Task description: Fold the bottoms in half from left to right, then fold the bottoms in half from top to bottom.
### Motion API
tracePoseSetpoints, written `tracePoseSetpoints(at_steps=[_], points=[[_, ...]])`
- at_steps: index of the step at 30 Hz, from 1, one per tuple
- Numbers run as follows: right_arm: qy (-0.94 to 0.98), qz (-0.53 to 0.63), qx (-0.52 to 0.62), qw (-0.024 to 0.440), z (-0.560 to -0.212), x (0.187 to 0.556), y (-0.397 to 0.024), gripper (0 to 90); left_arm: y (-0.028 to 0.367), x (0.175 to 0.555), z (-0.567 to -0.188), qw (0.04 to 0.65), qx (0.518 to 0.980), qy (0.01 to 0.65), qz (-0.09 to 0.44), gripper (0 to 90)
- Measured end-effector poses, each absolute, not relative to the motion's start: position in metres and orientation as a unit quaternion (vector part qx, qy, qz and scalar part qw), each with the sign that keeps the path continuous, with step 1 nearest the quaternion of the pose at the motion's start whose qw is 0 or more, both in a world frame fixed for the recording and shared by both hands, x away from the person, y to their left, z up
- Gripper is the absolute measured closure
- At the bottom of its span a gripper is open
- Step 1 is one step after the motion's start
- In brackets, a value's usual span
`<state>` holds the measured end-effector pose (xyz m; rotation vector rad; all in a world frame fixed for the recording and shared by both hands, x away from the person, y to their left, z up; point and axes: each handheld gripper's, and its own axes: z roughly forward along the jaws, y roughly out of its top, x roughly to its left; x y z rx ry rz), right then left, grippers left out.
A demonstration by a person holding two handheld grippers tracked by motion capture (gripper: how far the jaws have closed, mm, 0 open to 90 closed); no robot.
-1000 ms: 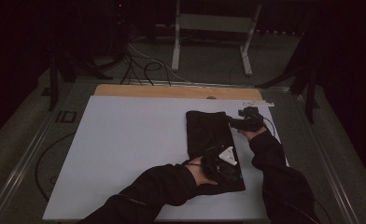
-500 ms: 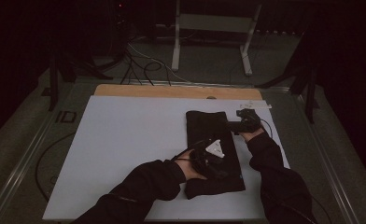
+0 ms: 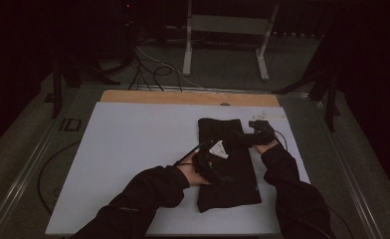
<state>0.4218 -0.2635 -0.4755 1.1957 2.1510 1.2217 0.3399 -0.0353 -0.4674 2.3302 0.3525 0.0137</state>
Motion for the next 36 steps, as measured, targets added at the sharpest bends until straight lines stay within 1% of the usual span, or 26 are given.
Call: tracePoseSetpoints(at_steps=[1,5,9,11,22,36], points=[[0.768,0.436,0.426,0.195,-0.476,0.422,-0.263,13.1,-0.034,0.341,-0.468,0.384,0.913,0.141,0.004,7.6],[0.768,0.437,0.427,0.194,-0.477,0.420,-0.264,13.2,-0.027,0.347,-0.470,0.390,0.908,0.156,0.002,3.6],[0.769,0.435,0.427,0.193,-0.479,0.420,-0.265,13.3,-0.021,0.353,-0.471,0.400,0.900,0.174,0.008,3.4],[0.769,0.434,0.427,0.192,-0.481,0.421,-0.266,13.4,-0.014,0.360,-0.472,0.402,0.893,0.199,0.017,2.7],[0.769,0.432,0.430,0.193,-0.484,0.421,-0.268,13.6,0.009,0.386,-0.471,0.411,0.869,0.273,0.041,1.8],[0.769,0.431,0.428,0.199,-0.482,0.422,-0.270,13.5,0.024,0.415,-0.468,0.430,0.843,0.319,0.047,1.6]])
